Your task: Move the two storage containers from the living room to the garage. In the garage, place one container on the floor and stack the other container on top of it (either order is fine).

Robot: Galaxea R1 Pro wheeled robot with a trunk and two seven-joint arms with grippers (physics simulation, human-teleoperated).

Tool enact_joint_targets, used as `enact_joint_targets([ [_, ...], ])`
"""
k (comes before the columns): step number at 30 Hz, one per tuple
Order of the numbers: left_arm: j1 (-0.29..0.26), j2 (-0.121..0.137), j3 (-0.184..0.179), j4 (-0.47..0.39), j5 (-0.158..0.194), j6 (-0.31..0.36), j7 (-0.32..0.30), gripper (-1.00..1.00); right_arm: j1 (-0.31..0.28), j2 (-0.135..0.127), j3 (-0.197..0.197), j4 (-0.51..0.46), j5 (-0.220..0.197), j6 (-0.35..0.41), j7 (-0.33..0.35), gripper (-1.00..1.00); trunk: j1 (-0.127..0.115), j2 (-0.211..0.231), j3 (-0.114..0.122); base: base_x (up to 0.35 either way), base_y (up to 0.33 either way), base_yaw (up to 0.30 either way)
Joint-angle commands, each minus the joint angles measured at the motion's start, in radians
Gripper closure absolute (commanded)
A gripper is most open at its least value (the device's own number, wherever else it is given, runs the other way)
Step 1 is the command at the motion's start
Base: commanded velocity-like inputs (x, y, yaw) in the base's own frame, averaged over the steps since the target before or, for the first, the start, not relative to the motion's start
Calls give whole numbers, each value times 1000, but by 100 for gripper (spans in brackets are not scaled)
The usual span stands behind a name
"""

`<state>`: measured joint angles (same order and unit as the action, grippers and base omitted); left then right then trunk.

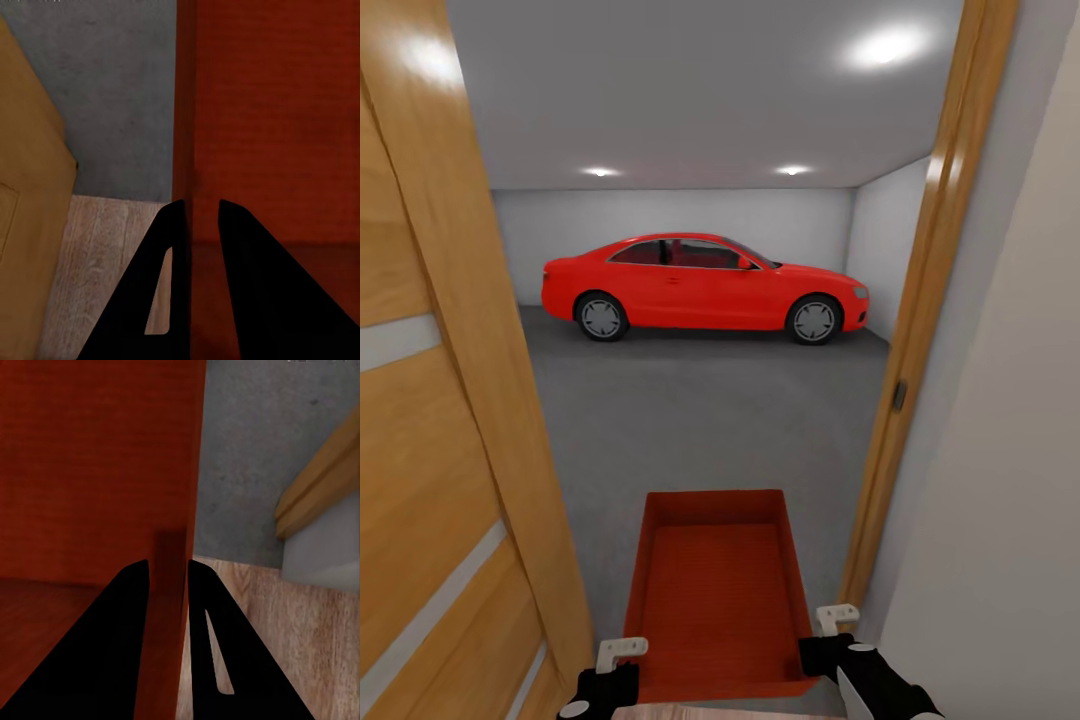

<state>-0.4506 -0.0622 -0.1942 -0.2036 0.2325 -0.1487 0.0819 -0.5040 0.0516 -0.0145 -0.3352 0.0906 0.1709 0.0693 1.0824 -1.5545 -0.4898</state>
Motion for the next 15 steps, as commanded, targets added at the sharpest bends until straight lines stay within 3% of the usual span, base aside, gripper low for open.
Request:
enact_joint_targets([
  [1,0,19,-11,3,14,-2,1,100,-1,-17,7,-5,-13,1,16,100,0,-1,-1,128,12,0],
  [15,0,19,-11,3,14,-3,1,100,-1,-18,7,-5,-14,2,17,100,0,-1,-1,275,2,0],
])
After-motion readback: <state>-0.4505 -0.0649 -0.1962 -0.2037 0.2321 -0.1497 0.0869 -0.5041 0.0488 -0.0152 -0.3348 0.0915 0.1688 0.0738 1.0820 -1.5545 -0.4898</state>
